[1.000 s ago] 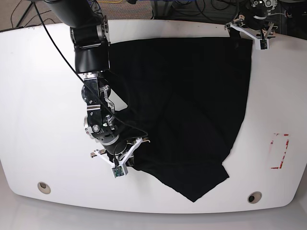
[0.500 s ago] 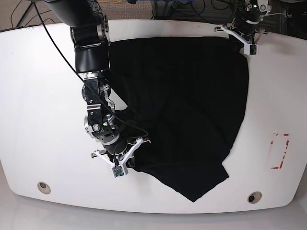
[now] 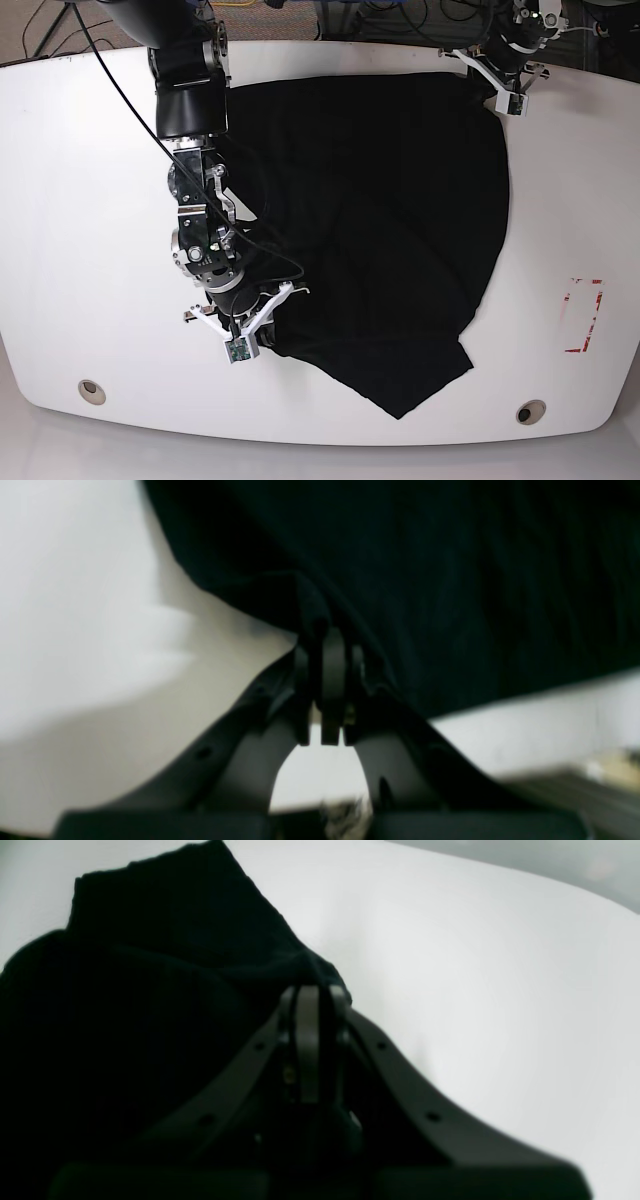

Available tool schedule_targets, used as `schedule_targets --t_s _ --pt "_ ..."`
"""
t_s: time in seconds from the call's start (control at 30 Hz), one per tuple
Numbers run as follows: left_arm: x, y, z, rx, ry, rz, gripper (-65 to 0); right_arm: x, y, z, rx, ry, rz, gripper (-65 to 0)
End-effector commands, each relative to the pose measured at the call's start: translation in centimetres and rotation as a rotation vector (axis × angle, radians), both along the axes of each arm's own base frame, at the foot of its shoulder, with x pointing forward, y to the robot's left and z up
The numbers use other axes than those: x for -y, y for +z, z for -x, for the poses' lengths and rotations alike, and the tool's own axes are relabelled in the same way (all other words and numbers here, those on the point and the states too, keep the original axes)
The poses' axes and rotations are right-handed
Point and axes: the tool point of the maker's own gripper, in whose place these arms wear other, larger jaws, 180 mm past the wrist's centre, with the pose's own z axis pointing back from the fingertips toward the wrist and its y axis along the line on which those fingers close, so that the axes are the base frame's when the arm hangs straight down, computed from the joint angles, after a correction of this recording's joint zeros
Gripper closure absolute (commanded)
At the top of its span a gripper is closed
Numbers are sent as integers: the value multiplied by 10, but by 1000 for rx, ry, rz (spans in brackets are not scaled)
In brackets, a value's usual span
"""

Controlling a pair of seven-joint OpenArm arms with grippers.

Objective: Layout the t-shirt on the table in an organized manner, then fold the t-shirt properly
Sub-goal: 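Lift the t-shirt with both grippers and stretch it between them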

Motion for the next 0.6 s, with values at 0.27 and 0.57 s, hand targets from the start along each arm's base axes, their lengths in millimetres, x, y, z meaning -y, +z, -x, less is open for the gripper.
schedule_targets --t_s 0.27,0.57 --pt "-21 57 -40 193 -34 -82 0 44 63 -22 167 -101 -26 0" --pt "-47 76 -57 244 -73 -162 0 73 96 -37 236 -124 27 0"
